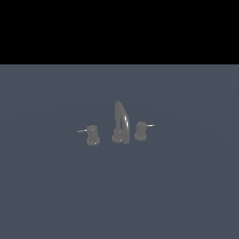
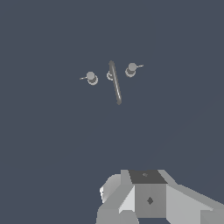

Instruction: Turn on the faucet by rotating a designated handle.

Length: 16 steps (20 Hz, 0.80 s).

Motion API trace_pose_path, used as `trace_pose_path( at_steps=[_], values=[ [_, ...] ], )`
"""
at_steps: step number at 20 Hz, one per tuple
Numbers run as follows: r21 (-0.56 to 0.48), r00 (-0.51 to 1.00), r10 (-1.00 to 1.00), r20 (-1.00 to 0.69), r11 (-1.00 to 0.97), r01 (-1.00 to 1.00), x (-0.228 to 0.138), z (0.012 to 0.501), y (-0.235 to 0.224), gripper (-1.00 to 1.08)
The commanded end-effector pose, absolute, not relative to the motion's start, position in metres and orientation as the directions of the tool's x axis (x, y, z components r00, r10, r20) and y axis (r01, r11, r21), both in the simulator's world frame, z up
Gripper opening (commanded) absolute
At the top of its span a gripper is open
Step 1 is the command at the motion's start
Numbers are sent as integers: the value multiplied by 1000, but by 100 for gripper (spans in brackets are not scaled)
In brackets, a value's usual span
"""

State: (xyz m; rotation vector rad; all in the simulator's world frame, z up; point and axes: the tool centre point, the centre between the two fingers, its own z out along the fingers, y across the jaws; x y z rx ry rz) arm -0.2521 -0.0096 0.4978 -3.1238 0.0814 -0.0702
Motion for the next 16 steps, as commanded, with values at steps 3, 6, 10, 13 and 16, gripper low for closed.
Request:
trace_pose_path(
  at_steps=[3,6,10,13,16],
  values=[
    [-17,998,-54,44,-998,-54,-252,497,-9,-100],
    [-17,997,-65,44,-998,-65,-251,494,-7,-100],
    [-18,995,-94,43,-995,-93,-248,485,-1,-100],
    [-18,991,-127,42,-992,-126,-245,474,6,-100],
    [-18,985,-168,40,-986,-168,-241,461,15,-100]
  ],
)
